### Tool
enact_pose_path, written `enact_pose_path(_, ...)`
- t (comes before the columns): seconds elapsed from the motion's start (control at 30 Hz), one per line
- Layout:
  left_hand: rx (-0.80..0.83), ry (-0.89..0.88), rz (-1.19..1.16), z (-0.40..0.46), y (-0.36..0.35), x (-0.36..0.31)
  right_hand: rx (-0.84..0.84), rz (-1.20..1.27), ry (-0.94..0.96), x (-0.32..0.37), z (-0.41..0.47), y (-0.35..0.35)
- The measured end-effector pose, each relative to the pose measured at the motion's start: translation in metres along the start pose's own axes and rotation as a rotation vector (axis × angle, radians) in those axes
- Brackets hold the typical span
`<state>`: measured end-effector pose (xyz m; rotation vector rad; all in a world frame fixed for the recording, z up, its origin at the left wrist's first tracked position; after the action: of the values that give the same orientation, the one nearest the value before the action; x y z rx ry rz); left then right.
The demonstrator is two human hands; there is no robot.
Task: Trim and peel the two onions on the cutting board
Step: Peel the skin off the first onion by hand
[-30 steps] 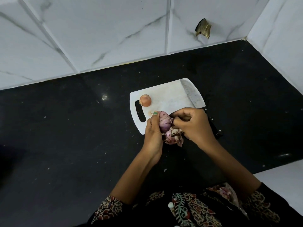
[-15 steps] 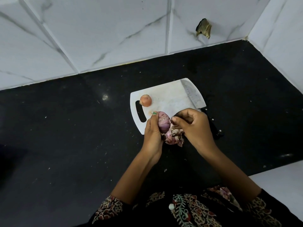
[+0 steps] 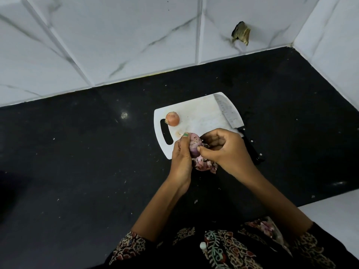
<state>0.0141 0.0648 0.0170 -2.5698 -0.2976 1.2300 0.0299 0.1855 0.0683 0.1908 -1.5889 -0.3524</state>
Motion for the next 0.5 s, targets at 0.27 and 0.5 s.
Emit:
enact_pose_path(0.27, 0.012, 0.050, 0.009, -0.003, 0.000, 0.000, -0.045, 0.142, -0.018, -0.007, 0.004, 0.003)
enact_pose_path(0.5, 0.171, 0.093, -0.046, -0.009, -0.003, -0.002, -0.193, 0.010, -0.087, -0.033, 0.004, 0.007)
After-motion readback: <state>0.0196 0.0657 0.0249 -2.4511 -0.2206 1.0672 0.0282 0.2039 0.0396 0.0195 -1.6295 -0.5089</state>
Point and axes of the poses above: each hand's wrist, its own z-axis towards the middle knuckle, its own y-axis out of the back of the hand, x = y × z, the point moved 3 cm from there along z, towards the middle knuckle, and after that the axes turned 6 degrees about y, right-handed, at the moved point
